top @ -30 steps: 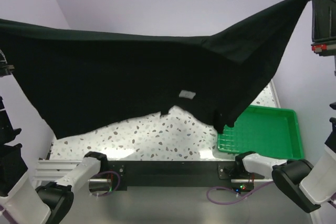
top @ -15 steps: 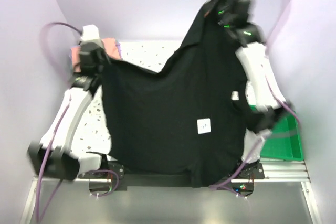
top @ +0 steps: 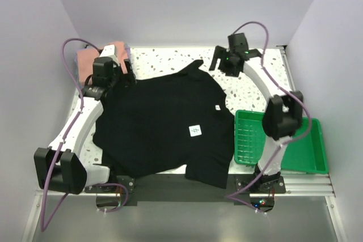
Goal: Fold and stack the t-shirts
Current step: Flatten the tshirt out
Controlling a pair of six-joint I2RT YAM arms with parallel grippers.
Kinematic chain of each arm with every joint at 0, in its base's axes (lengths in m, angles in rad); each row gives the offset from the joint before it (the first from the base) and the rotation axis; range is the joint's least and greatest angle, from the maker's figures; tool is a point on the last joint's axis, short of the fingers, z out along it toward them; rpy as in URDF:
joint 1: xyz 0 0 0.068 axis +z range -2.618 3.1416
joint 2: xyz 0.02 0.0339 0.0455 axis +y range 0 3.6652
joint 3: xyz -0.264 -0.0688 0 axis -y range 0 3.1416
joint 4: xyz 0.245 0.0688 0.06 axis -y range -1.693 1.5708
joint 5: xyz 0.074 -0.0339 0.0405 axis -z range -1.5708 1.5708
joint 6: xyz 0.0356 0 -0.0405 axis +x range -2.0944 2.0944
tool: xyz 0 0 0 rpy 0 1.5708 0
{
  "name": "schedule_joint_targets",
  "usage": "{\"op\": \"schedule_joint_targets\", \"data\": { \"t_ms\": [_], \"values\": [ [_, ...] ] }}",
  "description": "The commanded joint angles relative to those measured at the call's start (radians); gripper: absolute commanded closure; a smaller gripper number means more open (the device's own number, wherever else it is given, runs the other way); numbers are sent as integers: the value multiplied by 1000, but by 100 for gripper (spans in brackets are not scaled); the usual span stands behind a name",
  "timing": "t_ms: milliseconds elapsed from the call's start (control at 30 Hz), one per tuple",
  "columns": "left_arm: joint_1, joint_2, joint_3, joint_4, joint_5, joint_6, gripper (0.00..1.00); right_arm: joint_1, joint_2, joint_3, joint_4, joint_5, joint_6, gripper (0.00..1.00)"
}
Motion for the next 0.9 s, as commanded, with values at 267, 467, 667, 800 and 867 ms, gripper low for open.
{"op": "schedule_joint_targets", "data": {
  "t_ms": [267, 467, 667, 800, 867],
  "values": [
    [68, -94, -170, -183, 19, -20, 0, 155, -399, -343, 165, -92, 15, 14],
    [227, -109, -276, -160, 115, -14, 0, 227, -340, -438, 234, -140, 58, 15],
    [271, -40, -342, -111, 232, -20, 0, 229, -274, -506, 263, -128, 62, 16],
    [291, -2, -379, -71, 244, -17, 0, 230, -220, -521, 257, -111, 55, 16],
    [312, 23, -385, -48, 267, -11, 0, 229, -185, -512, 251, -106, 53, 16]
  ]
}}
